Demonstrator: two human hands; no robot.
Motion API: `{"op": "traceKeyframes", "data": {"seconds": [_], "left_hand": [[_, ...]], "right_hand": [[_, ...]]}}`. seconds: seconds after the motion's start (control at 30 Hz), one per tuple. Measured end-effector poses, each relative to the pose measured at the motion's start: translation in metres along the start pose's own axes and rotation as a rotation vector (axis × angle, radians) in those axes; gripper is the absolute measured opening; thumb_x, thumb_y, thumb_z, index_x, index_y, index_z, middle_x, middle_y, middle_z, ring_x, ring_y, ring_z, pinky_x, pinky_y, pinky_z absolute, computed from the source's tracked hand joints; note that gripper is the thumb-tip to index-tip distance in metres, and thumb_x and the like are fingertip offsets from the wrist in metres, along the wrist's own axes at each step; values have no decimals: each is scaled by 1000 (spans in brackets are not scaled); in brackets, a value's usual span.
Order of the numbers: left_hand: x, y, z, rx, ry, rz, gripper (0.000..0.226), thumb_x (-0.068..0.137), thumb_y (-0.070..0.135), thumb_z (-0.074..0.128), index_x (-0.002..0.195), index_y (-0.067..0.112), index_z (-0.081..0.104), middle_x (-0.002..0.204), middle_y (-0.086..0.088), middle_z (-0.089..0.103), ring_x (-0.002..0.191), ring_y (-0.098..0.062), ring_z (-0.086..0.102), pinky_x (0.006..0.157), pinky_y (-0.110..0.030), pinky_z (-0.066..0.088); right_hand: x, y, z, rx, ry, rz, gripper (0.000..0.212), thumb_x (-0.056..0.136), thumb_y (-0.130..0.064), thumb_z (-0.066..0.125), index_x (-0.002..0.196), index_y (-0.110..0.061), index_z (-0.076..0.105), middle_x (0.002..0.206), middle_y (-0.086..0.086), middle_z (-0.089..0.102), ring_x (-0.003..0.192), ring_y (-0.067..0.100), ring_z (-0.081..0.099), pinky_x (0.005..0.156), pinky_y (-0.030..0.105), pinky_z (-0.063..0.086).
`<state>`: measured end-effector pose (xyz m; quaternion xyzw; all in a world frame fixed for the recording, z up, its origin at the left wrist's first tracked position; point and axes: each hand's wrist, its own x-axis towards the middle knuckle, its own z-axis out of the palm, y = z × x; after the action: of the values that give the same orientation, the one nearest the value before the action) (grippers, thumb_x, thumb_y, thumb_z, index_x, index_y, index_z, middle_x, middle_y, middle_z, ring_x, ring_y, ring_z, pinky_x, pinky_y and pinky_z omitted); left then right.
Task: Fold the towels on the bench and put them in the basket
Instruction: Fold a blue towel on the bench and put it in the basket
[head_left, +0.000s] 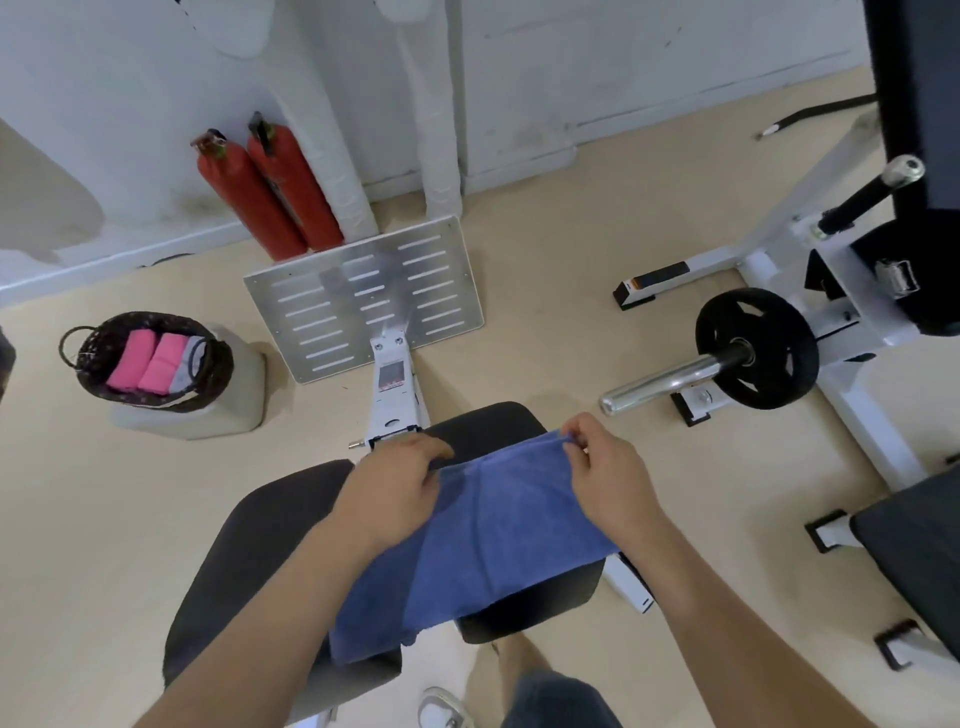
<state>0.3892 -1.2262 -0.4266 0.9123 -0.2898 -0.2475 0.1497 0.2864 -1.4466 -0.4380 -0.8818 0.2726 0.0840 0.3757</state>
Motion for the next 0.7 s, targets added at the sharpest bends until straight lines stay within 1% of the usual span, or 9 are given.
{"op": "traceKeyframes", "data": {"seconds": [0.1, 0.2, 0.3, 0.37, 0.43, 0.5, 0.57, 0.6, 0.7], "left_hand": [[38, 56, 13, -267, -99, 233, 26, 83, 26, 52, 105, 16, 64, 103, 1, 67, 96, -14, 58, 85, -28, 45], [63, 76, 32, -347, -211, 158, 15, 83, 27, 59, 96, 20, 62, 86, 1, 65, 82, -16, 59, 70, -28, 43], [72, 74, 41, -327, -199, 88, 4, 84, 23, 62, 83, 20, 59, 76, 1, 63, 74, -18, 58, 62, -27, 40], [74, 71, 43, -297, -218, 98, 7, 84, 24, 63, 81, 20, 57, 76, 2, 63, 74, -17, 57, 67, -30, 43], [78, 70, 44, -320, -235, 76, 10, 83, 27, 64, 80, 22, 57, 75, 5, 62, 73, -15, 57, 69, -30, 44], [83, 69, 45, -352, -259, 44, 11, 82, 30, 66, 77, 27, 56, 73, 9, 60, 72, -11, 55, 68, -27, 43], [88, 68, 47, -405, -288, 9, 10, 83, 30, 66, 77, 27, 58, 73, 10, 60, 71, -8, 54, 66, -24, 41], [90, 67, 48, -434, -297, -7, 10, 83, 30, 65, 77, 26, 59, 72, 11, 58, 68, -7, 52, 64, -23, 39], [93, 66, 51, -531, -296, -45, 12, 83, 27, 67, 72, 28, 62, 68, 14, 58, 63, -1, 48, 62, -20, 37]], "right_hand": [[1, 4, -1, 9, -10, -100, 11, 95, -13, 46, 99, -18, 54, 85, -3, 64, 76, 22, 59, 72, 36, 48], [6, 12, -3, 86, -54, -134, 10, 93, -12, 52, 97, -20, 57, 86, -4, 67, 78, 19, 62, 73, 36, 50], [21, 20, -8, 358, -30, 86, 17, 89, -9, 59, 85, -26, 62, 84, -2, 69, 78, 16, 65, 79, 35, 53], [37, 27, -12, 443, -78, 270, 12, 91, -12, 57, 89, -12, 69, 90, 10, 70, 85, 25, 66, 85, 39, 52], [48, 33, -12, 446, -270, 412, 31, 96, -24, 53, 94, 2, 69, 92, 20, 69, 83, 30, 66, 74, 35, 52], [54, 35, -7, 465, -437, 513, 41, 95, -34, 55, 86, 3, 68, 74, 14, 63, 62, 20, 55, 54, 24, 42], [58, 38, -2, 474, -456, 532, 35, 91, -30, 61, 79, 2, 68, 62, 4, 56, 49, 10, 46, 46, 19, 36], [60, 39, -1, 508, -428, 520, 29, 90, -24, 63, 83, 3, 70, 63, 3, 59, 48, 8, 48, 46, 17, 37], [62, 41, 0, 625, -376, 467, 15, 87, -12, 65, 91, 0, 72, 72, 4, 66, 58, 9, 56, 52, 18, 44]]}}
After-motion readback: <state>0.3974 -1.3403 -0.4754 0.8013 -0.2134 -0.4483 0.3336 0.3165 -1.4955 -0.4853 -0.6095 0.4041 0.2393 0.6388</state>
